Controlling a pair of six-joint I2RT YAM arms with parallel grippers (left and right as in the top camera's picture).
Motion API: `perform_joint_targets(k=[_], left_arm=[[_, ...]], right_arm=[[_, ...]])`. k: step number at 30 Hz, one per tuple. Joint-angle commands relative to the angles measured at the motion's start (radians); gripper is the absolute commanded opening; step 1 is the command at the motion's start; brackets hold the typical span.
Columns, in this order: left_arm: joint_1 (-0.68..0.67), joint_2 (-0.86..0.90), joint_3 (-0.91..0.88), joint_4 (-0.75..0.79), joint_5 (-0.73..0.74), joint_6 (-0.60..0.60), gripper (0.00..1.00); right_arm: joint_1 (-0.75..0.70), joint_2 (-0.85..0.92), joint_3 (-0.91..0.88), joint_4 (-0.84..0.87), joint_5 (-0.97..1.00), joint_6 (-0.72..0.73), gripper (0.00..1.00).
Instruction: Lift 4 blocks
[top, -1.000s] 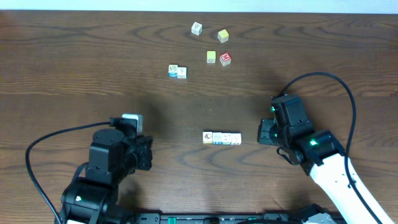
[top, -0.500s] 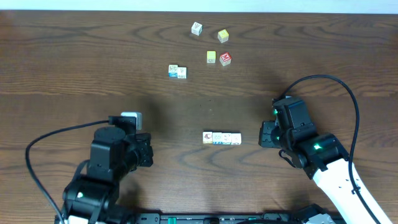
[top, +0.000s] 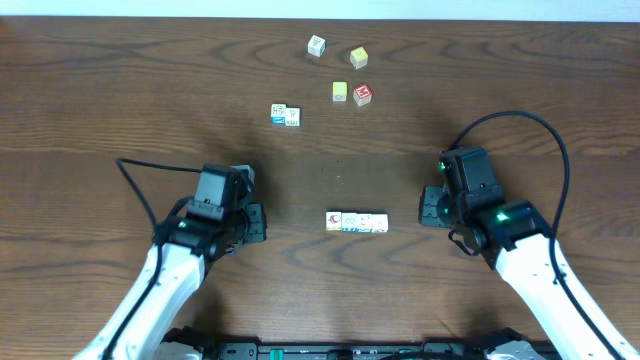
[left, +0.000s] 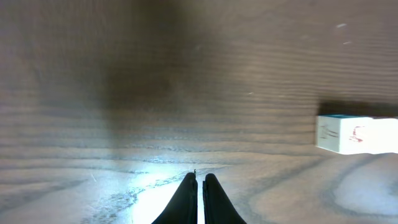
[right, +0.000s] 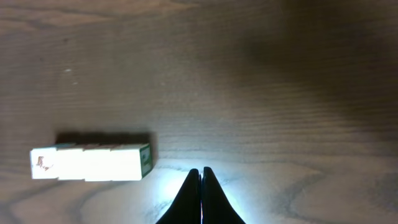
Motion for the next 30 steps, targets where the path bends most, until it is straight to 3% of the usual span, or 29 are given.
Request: perform_joint_targets(k=[1, 6, 18, 30], left_arm=[[-0.002, 0.026, 0.076, -0.006, 0.011, -0.054, 0.07], [-0.002, 0.018, 0.089, 0.044, 0.189, 0.089, 0.07], [-0.002, 0.057, 0.088, 0.067, 0.192, 0.163, 0.07], [-0.05, 0.222, 0.088, 0.126, 0.196, 0.156, 0.07]], right_arm=[[-0.034, 0.034, 0.024, 0.005, 0.009, 0.005, 0.01], [-0.07, 0.074, 0.024, 0.053, -0.124, -0.074, 0.01], [-0.083, 0.181, 0.024, 0.11, -0.193, -0.119, 0.01], [-0.079, 0.195, 0.023, 0.089, -0.192, -0.103, 0.01]])
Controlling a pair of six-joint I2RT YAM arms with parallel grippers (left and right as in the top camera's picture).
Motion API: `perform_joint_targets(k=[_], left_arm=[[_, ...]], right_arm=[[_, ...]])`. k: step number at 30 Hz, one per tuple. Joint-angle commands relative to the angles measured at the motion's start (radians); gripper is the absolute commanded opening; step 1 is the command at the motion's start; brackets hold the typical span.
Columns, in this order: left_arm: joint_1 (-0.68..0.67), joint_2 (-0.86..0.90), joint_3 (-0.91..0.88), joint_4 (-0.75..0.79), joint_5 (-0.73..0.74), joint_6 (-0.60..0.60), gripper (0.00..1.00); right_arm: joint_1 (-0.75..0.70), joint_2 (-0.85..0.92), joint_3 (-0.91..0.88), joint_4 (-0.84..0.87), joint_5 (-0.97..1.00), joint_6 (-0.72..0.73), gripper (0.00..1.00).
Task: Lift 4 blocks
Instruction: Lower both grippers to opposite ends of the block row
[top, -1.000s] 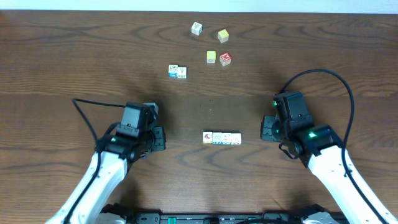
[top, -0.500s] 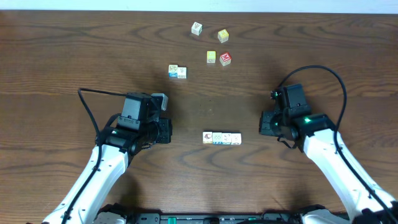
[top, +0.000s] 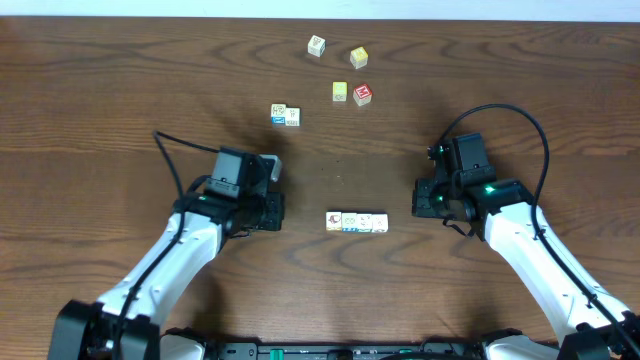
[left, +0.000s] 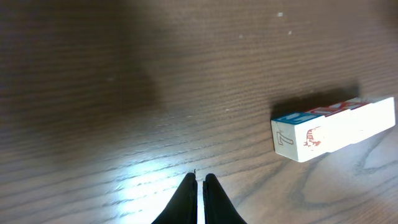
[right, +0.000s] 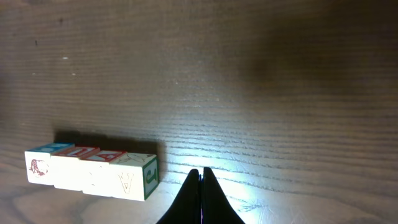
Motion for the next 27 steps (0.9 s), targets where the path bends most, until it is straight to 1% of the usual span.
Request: perform_joint_targets(k=[1, 3, 8, 13, 20, 27], left_arm=[[-0.026, 0.021, 0.018, 0.007, 0.017, 0.013, 0.07], [-0.042, 0.021, 0.018, 0.011, 0.016, 0.013, 0.07], [-0.065, 0.021, 0.018, 0.036, 0.016, 0.01, 0.07], [-0.065, 0.021, 0.018, 0.057, 0.016, 0.001, 0.07], [-0.065, 0.022, 0.018, 0.076, 0.011, -0.038, 0.07], [-0.117, 0.035, 0.018, 0.082, -0.108, -0.109, 0.07]], right_arm=[[-0.002, 0.014, 0.017, -0.014, -0.005, 0.008, 0.01], [0.004, 0.014, 0.016, -0.025, 0.026, 0.034, 0.01], [0.021, 0.014, -0.004, 0.0, 0.114, 0.035, 0.01], [0.021, 0.041, -0.029, 0.013, 0.068, 0.035, 0.01], [0.021, 0.086, -0.046, 0.076, 0.008, 0.035, 0.01], [0.024, 0.101, -0.048, 0.092, -0.001, 0.035, 0.01]])
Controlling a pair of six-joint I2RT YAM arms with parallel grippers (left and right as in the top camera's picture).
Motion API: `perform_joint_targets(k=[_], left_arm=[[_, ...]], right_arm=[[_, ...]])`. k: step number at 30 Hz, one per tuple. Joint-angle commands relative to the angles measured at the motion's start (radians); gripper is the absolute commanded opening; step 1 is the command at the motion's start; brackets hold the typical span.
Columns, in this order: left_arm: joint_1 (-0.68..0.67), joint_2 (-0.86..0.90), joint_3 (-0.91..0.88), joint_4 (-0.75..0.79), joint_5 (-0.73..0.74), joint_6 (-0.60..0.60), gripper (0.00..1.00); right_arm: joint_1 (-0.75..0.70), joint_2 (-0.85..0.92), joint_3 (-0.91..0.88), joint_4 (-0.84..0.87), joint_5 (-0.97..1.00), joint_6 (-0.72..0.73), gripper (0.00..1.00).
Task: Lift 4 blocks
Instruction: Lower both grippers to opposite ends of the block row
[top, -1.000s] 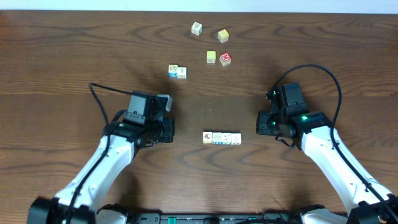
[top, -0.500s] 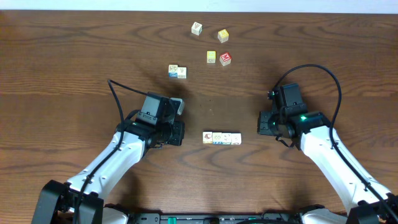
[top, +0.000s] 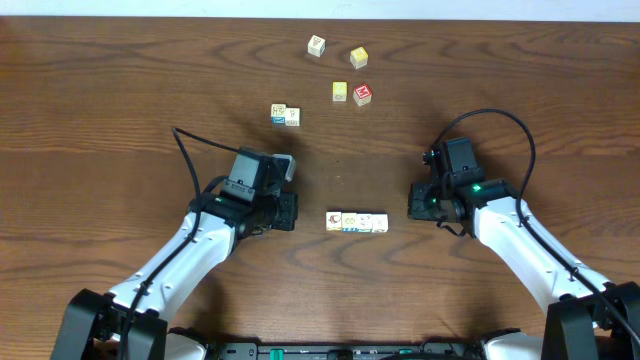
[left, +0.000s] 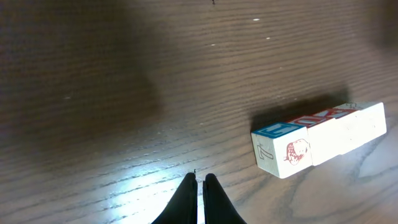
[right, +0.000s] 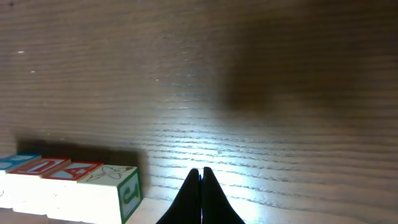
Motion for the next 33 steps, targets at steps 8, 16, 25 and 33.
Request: perform_joint_targets(k=[8, 16, 25, 33], left_arm=[[-0.073, 0.085, 0.018, 0.054, -0.088, -0.077, 0.07], [-0.073, 0.127, 0.018, 0.089, -0.087, -0.094, 0.07], [-0.075, 0.127, 0.018, 0.095, -0.072, -0.097, 0.07], [-0.086, 0.128, 0.018, 0.109, -0.068, -0.102, 0.07]], right_arm=[[0.038, 0.046, -0.005, 0.01, -0.031, 0.009, 0.01], [0.067, 0.056, -0.006, 0.027, -0.031, 0.013, 0.01], [0.067, 0.136, -0.019, 0.052, -0.063, 0.021, 0.01], [0.067, 0.153, -0.021, 0.08, -0.091, 0.02, 0.01]])
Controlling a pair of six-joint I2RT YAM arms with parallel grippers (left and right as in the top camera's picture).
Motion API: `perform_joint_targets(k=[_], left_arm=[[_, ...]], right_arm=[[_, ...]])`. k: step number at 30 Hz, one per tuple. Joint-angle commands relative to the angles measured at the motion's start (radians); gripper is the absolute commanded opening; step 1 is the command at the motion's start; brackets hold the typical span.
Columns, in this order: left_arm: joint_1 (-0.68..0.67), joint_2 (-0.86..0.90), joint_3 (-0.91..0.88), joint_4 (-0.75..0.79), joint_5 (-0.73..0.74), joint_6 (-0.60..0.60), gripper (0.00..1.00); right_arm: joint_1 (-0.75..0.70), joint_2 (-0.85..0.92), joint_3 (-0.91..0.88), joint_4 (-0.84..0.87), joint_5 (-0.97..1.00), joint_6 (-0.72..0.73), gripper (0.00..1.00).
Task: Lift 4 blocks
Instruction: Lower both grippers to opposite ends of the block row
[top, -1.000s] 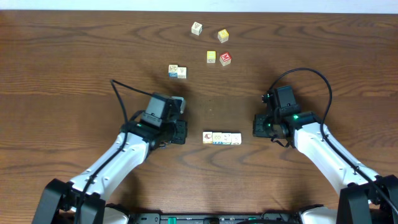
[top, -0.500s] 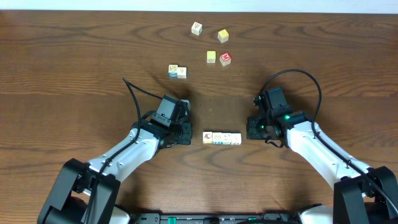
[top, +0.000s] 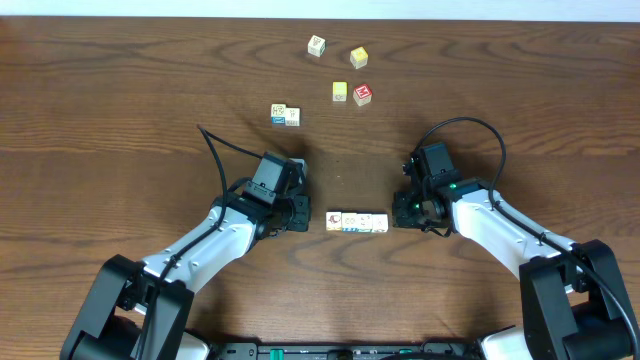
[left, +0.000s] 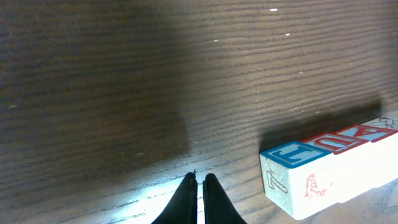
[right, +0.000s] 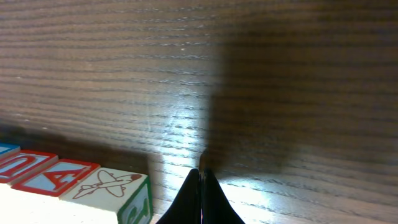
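A row of small picture blocks (top: 357, 221) lies end to end on the wooden table, between my two arms. My left gripper (top: 300, 214) is shut and empty, low over the wood just left of the row; its wrist view shows the blue-topped end block (left: 292, 168) to the right of the gripper (left: 199, 177). My right gripper (top: 399, 211) is shut and empty just right of the row; its wrist view shows the airplane block (right: 112, 190) at lower left of the gripper (right: 202, 173).
Loose blocks sit at the far side: a pair (top: 285, 115), a yellow one (top: 340, 92), a red one (top: 362, 95), a white one (top: 316, 45) and another yellow one (top: 358, 57). Black cables arc behind both arms.
Both arms have moved inward toward the block row. The left gripper is now close to the row's left end, the right gripper close to its right end. Both remain shut.
Both grippers stood shut and wide apart, far from the block row. At each later moment both arms were closer to the row from either side. Now they flank its two ends. The blocks have not moved.
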Motion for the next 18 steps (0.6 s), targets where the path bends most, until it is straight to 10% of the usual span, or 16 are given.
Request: perform_joint_targets(k=[1, 18], left_arm=[[-0.016, 0.006, 0.018, 0.003, 0.0, -0.009, 0.07], [-0.055, 0.049, 0.018, 0.018, 0.01, -0.032, 0.07]], right_arm=[[0.012, 0.005, -0.005, 0.0, -0.024, 0.009, 0.01], [0.083, 0.005, -0.006, -0.01, -0.061, 0.009, 0.01]])
